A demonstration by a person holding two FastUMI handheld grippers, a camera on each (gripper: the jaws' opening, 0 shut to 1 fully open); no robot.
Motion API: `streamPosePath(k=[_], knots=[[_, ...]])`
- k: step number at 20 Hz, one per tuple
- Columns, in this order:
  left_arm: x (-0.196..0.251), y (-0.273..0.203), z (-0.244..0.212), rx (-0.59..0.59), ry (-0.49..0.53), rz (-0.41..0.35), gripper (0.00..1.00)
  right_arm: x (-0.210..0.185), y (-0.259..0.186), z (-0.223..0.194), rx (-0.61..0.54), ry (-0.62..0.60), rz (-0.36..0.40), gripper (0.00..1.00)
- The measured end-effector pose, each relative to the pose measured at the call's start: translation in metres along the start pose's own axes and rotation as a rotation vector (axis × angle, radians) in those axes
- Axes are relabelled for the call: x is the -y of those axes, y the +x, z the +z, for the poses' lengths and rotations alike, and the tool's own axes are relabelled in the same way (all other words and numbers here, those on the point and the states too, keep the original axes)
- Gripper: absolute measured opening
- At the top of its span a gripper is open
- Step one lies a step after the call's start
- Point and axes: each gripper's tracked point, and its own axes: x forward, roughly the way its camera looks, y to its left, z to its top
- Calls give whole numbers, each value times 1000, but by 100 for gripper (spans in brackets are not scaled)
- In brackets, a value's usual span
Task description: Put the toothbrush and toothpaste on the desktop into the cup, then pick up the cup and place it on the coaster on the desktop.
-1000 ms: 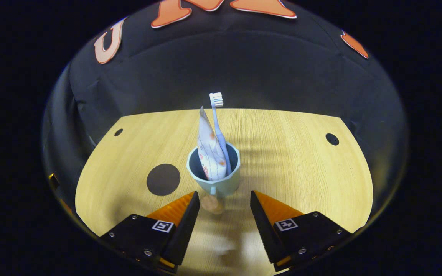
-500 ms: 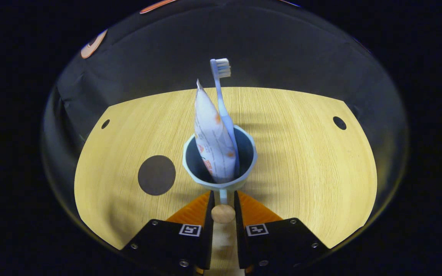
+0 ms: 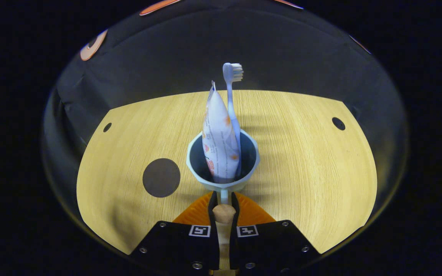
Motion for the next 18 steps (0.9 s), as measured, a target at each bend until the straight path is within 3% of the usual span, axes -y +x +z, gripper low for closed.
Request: streamPosePath(k=[12, 18], knots=[[-28, -15, -5, 4, -20, 31, 99, 0, -1, 8, 36, -117, 121, 10], [-54, -23, -13, -1, -53, 60, 99, 2, 3, 4, 22, -150, 132, 10]])
